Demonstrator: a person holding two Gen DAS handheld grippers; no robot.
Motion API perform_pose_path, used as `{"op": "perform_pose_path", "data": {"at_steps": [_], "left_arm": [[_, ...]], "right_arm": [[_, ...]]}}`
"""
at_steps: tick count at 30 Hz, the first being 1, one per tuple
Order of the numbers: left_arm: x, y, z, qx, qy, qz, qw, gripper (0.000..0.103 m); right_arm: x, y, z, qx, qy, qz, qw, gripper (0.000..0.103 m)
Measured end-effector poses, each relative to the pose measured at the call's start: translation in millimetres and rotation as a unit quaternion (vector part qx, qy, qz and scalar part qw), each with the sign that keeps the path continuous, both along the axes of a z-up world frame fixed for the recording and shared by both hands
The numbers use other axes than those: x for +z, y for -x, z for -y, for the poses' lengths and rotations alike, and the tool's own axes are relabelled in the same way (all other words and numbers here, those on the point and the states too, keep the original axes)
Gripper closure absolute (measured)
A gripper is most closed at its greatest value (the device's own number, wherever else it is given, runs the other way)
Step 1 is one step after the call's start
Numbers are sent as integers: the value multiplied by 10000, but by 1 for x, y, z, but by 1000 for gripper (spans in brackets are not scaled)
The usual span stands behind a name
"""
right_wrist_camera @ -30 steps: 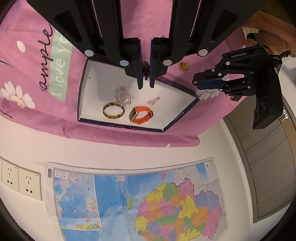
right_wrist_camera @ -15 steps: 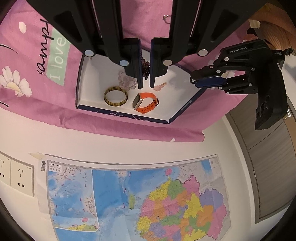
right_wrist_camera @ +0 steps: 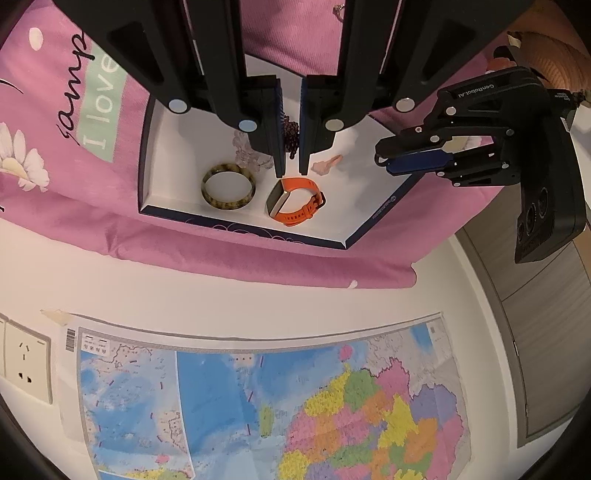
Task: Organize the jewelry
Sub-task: 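Carry the black ring and red bracelet into the box with both tools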
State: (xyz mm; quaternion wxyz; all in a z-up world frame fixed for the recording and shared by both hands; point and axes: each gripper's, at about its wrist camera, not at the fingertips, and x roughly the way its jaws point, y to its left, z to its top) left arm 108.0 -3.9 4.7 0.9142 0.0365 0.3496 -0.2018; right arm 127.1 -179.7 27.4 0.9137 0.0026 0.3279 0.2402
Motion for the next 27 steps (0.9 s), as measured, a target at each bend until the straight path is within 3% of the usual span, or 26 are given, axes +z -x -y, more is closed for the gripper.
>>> {"op": "perform_pose_path", "data": {"at_steps": [27], "left_arm": [[-29, -34, 13, 192, -200, -428, 9987, 80]], "right_arm": [[-29, -38, -7, -117, 85, -364, 9992, 97]]}}
